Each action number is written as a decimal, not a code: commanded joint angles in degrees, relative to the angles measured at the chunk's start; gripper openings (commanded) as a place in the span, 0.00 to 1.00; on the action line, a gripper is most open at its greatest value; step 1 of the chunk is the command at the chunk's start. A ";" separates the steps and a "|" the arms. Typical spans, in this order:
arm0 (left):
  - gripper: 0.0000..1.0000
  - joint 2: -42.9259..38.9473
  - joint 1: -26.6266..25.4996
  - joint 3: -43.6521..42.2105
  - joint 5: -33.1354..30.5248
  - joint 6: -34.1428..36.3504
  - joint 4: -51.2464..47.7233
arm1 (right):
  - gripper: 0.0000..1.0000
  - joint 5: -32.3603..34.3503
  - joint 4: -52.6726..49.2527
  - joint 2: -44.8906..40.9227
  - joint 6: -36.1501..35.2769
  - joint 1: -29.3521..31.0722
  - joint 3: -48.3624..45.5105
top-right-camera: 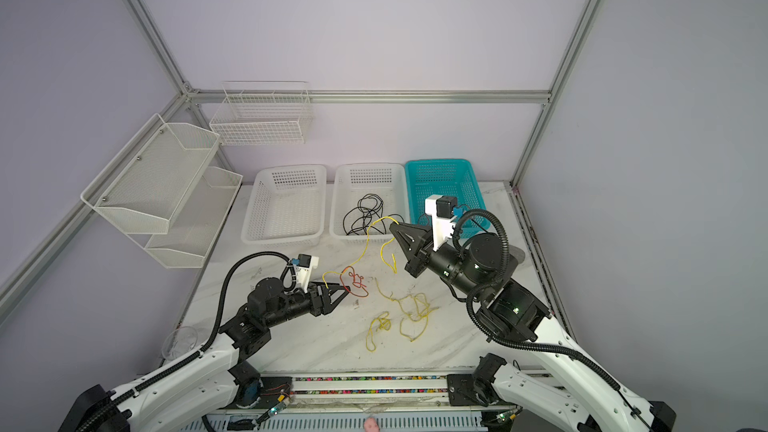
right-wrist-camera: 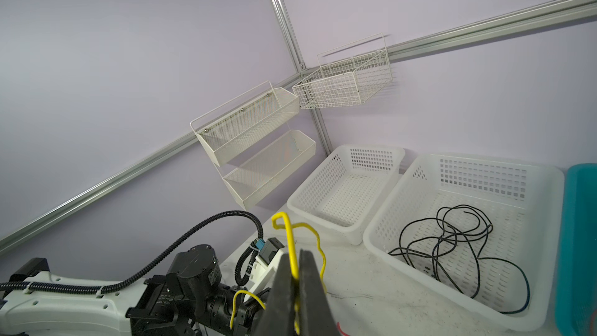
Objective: Untangle the cables
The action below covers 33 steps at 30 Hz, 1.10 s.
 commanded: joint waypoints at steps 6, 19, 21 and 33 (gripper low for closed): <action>0.79 -1.68 0.44 -1.88 1.40 0.17 3.09 | 0.00 0.78 2.15 0.59 0.69 -0.10 0.01; 0.71 -4.40 0.43 -2.68 0.41 -0.57 7.09 | 0.00 -9.65 5.42 3.86 1.44 -0.12 -1.73; 0.65 -3.45 0.44 -2.06 1.05 -0.57 7.62 | 0.00 -10.12 5.60 4.14 1.70 -0.10 -2.04; 0.24 -3.54 0.43 -2.69 1.28 -0.57 6.71 | 0.00 -1.77 3.87 2.36 1.92 -0.10 -2.75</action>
